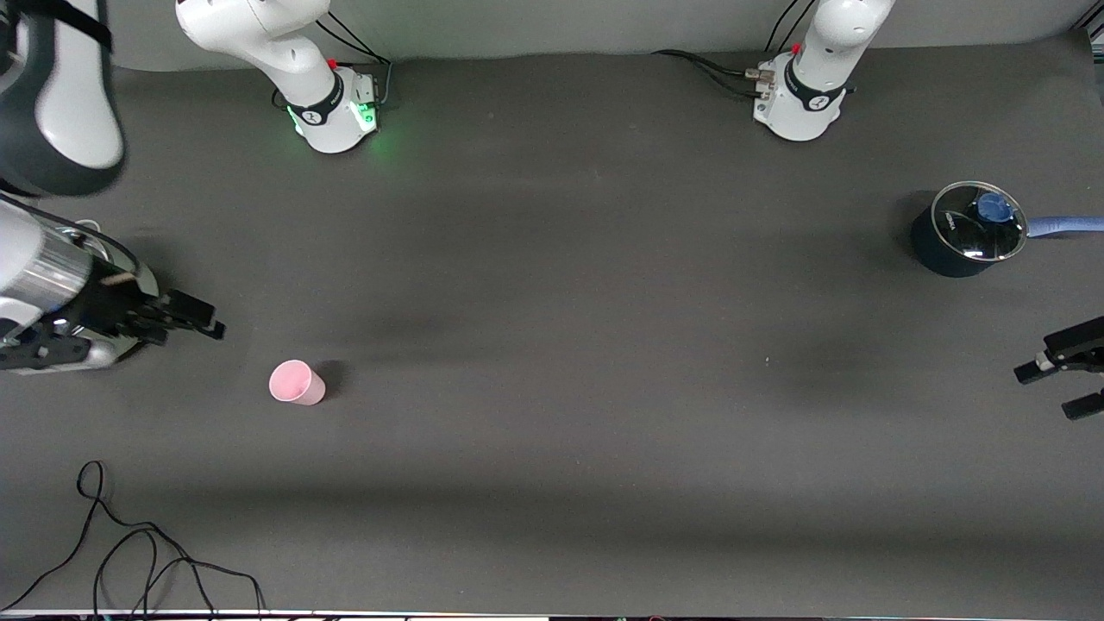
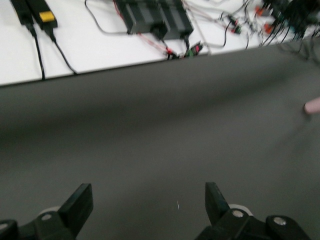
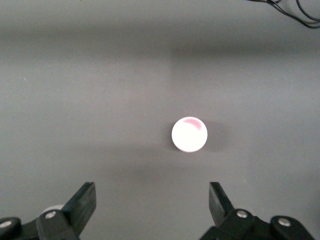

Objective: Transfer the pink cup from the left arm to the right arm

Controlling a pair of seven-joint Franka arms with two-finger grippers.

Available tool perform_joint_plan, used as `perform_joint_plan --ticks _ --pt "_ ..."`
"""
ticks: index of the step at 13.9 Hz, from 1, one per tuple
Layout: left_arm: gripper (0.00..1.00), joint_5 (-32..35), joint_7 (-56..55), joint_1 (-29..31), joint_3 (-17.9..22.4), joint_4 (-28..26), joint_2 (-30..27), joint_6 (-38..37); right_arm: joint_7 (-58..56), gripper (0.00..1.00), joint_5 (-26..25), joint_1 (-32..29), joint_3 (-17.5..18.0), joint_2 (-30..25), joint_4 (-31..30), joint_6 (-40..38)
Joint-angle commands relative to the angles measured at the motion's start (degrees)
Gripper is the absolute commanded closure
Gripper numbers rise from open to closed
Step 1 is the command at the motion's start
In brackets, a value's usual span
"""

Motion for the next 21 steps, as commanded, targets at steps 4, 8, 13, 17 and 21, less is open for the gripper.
perform_joint_plan --ticks 4,8,13,17,21 --pt "0.00 4.4 -19.6 -0.9 0.8 1.0 -10.1 -14.9 4.1 0.00 -9.3 0.3 -1.3 2.2 11.2 -11.8" --pt "0.00 11.9 -25.9 -5.0 0.1 -0.3 -14.8 -19.7 4.1 0.00 -9.3 0.3 -2.4 2.2 11.2 -12.2" --pt "0.00 12.5 -26.1 -7.0 0.0 -5.6 -21.6 -17.5 4.2 0.00 -9.5 0.4 -3.2 2.0 11.1 -13.2" --pt "0.00 13.4 -30.1 -7.8 0.0 -6.6 -22.3 -16.6 4.2 0.00 -9.5 0.2 -3.3 1.9 11.2 -15.3" --pt "0.00 13.4 -31.5 -22.0 13.4 -6.2 -23.3 -17.5 4.1 0.00 -9.8 -5.9 2.4 0.7 10.7 -15.6"
